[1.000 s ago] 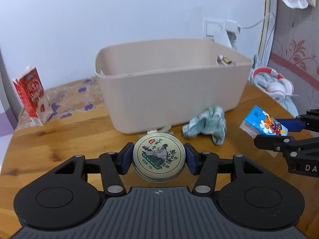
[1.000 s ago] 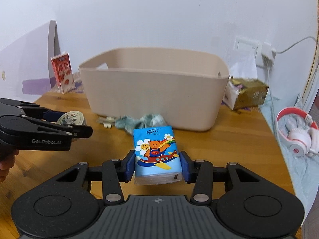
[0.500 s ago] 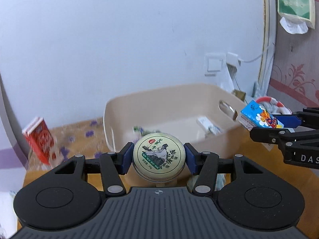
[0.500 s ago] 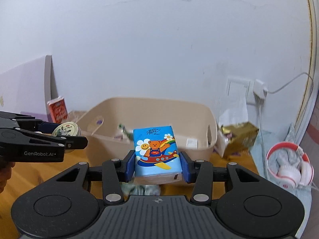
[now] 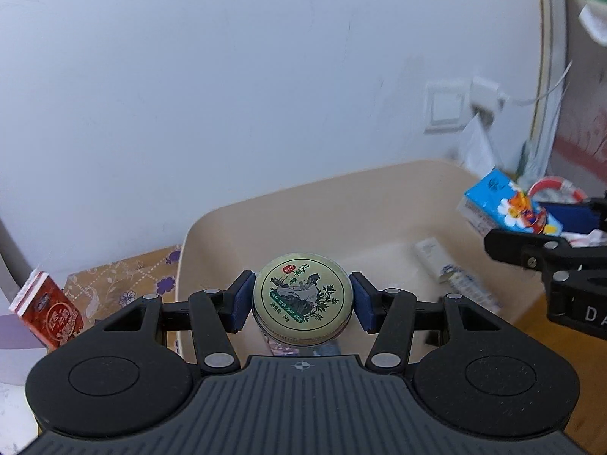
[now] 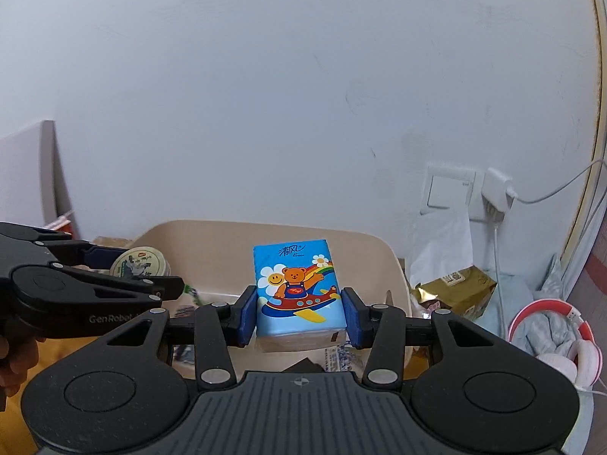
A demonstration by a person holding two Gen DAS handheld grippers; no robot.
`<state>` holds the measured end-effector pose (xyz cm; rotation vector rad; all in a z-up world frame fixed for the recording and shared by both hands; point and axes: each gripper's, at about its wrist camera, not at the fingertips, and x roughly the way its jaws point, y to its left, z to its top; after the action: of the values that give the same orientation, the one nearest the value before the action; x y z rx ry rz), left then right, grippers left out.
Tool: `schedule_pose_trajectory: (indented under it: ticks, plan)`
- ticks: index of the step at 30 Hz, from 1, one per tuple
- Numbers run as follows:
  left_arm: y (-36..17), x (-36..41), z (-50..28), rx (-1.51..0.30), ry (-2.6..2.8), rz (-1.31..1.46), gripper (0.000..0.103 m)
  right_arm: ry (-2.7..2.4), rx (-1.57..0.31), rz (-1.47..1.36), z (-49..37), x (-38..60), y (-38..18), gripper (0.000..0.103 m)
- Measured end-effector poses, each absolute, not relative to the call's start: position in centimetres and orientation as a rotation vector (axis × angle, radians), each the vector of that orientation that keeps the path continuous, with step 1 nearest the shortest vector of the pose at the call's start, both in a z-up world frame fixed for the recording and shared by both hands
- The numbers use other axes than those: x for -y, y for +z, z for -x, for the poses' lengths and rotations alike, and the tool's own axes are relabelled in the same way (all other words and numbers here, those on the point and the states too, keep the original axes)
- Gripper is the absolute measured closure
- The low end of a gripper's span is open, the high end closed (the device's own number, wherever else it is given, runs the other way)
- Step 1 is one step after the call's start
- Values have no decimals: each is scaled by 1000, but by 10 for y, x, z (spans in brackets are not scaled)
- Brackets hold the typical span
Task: Organize objects
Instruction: 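Lift both items over the beige bin and open both grippers, then grasp the beige hair clips with the left gripper while the right gripper grasps the checkered cloth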
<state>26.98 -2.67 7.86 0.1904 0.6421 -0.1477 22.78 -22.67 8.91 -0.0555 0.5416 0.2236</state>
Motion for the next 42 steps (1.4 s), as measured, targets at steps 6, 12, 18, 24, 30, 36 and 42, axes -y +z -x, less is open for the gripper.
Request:
schedule_pose_trajectory:
  ticks: [6,12,18,24,30,36,42]
  plan:
    - [54,32,-299,-764,-152,-196,48,228,-623,120,-255,217,65,59]
    - [38,27,-306,-857,-158,-139,47,218,-695,127,-269,220,48,58]
    - [52,25,-290,-802,-178,-165,28,192,-664,86,-251,231,58,34]
    - [76,28,-259,-708,-152,-233,17,180,-616,71,-221,242,73,12]
    - [85,18,-226,-678,-125,-245,15,182,-635,83,-188,247,68,3]
    - [89,-3,-196,-642,-83,-168,13,197,-679,102,-158,246,52,0]
    - [83,-18,-167,-619,-97,-128,13,231,-714,123,-142,241,32,0]
